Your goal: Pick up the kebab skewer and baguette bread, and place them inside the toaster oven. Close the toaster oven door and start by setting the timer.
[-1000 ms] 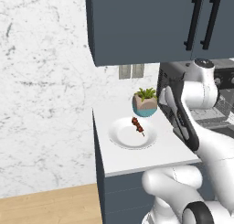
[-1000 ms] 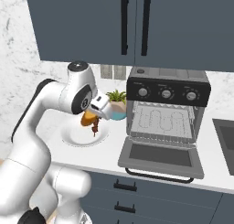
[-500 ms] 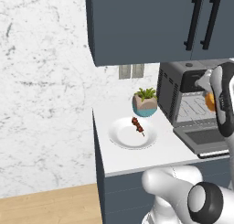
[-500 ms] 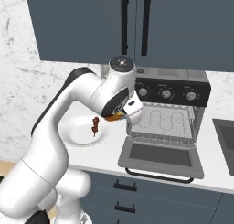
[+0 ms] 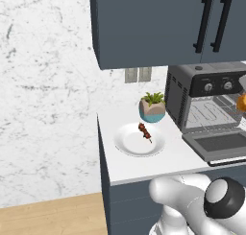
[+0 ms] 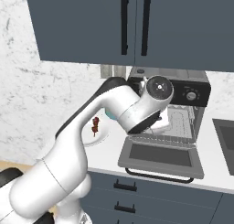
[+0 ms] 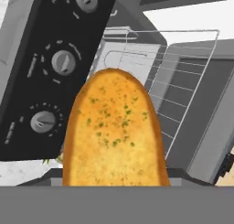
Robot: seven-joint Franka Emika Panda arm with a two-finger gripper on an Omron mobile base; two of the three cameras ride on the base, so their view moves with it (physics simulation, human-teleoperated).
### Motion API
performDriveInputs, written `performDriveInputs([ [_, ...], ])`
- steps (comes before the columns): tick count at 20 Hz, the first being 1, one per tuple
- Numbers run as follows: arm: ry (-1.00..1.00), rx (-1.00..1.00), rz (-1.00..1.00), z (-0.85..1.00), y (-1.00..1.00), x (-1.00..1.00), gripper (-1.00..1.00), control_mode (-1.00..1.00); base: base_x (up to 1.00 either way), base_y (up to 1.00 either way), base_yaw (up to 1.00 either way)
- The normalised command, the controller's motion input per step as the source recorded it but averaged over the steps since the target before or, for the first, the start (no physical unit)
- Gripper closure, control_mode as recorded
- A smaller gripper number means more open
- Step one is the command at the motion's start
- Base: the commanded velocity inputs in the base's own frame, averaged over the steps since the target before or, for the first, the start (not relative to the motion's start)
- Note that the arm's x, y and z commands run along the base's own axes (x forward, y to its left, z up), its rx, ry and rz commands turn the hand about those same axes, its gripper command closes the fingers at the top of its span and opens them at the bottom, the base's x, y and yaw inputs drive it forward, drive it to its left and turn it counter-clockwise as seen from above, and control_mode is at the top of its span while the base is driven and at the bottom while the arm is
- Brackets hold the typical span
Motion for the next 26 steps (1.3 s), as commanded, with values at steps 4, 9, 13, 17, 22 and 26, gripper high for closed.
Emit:
performDriveInputs([
  [4, -0.03, 0.12, -0.11, -0.25, -0.28, 0.5, 1.0, -1.0, 0.0, 0.0, 0.0],
  [9, -0.03, 0.04, -0.15, -0.45, -0.02, 0.68, 1.0, -1.0, 0.0, 0.0, 0.0],
  [13, -0.02, 0.05, -0.05, -0.47, -0.06, 0.43, 1.0, -1.0, 0.0, 0.0, 0.0],
  [17, -0.01, 0.02, 0.0, -0.37, -0.08, 0.2, 1.0, -1.0, 0.0, 0.0, 0.0],
  [22, -0.01, 0.0, 0.01, -0.26, 0.0, 0.3, 1.0, -1.0, 0.0, 0.0, 0.0],
  [26, 0.0, 0.0, 0.0, -0.03, 0.03, 0.28, 1.0, -1.0, 0.0, 0.0, 0.0],
])
